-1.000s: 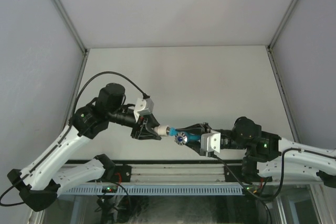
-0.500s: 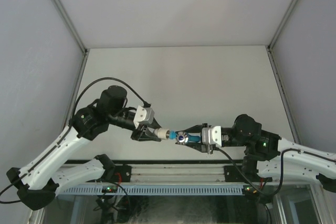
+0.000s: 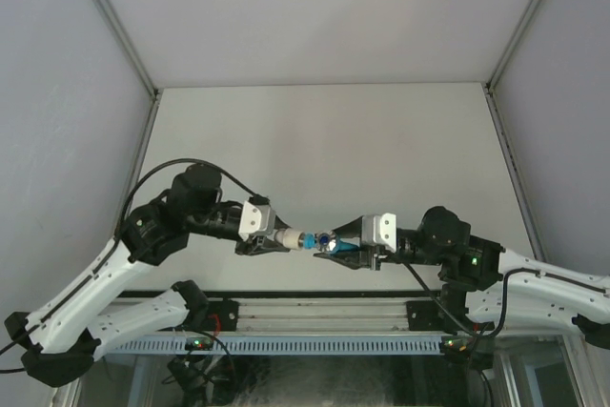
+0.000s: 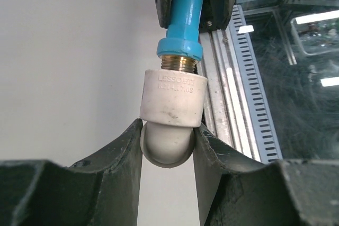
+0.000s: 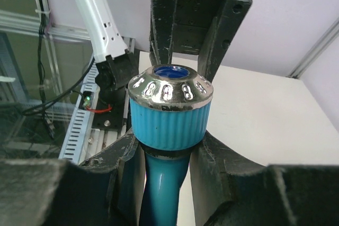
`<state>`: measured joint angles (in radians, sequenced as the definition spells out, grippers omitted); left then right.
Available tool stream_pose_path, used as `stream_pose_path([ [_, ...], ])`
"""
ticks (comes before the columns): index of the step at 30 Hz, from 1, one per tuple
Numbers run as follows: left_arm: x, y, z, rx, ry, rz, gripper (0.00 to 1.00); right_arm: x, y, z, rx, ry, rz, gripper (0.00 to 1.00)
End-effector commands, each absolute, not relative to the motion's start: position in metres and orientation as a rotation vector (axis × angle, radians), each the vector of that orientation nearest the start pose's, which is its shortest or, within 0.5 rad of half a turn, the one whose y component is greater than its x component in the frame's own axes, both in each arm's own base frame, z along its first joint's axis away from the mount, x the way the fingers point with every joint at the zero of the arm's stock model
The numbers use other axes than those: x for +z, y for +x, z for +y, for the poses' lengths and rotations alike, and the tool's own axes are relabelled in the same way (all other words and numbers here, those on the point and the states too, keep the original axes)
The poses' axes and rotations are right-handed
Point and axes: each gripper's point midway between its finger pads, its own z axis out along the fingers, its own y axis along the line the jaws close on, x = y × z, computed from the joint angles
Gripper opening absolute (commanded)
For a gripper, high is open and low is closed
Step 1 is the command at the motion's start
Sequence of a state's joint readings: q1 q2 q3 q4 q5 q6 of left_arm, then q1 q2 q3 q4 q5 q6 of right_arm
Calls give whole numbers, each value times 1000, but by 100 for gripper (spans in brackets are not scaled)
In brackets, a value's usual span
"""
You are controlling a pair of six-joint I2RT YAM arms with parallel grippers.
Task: Install the water faucets
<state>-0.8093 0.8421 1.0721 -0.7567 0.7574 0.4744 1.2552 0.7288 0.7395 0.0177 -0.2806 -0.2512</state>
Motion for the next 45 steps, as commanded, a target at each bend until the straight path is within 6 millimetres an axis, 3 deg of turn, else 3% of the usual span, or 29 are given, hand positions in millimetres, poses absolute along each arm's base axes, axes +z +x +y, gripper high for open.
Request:
stream_pose_path([
  [1, 304, 95, -253, -890, 1568, 1142, 0, 347, 59, 313, 1109, -1155, 1021, 0],
  [22, 314, 111, -247, -670, 1464, 1043, 0, 362, 85, 315, 1314, -837, 1246, 0],
  [34, 308, 140, -245, -398, 1406, 1054, 0, 361, 119, 314, 1446, -466, 1482, 0],
  [41, 303, 153, -241, -268, 1360, 1059, 0, 343, 148, 306, 1488, -167, 1631, 0],
  [45, 300, 162, -240, -182, 1331, 1082, 0, 341, 153, 304, 1510, -91, 1649, 0],
])
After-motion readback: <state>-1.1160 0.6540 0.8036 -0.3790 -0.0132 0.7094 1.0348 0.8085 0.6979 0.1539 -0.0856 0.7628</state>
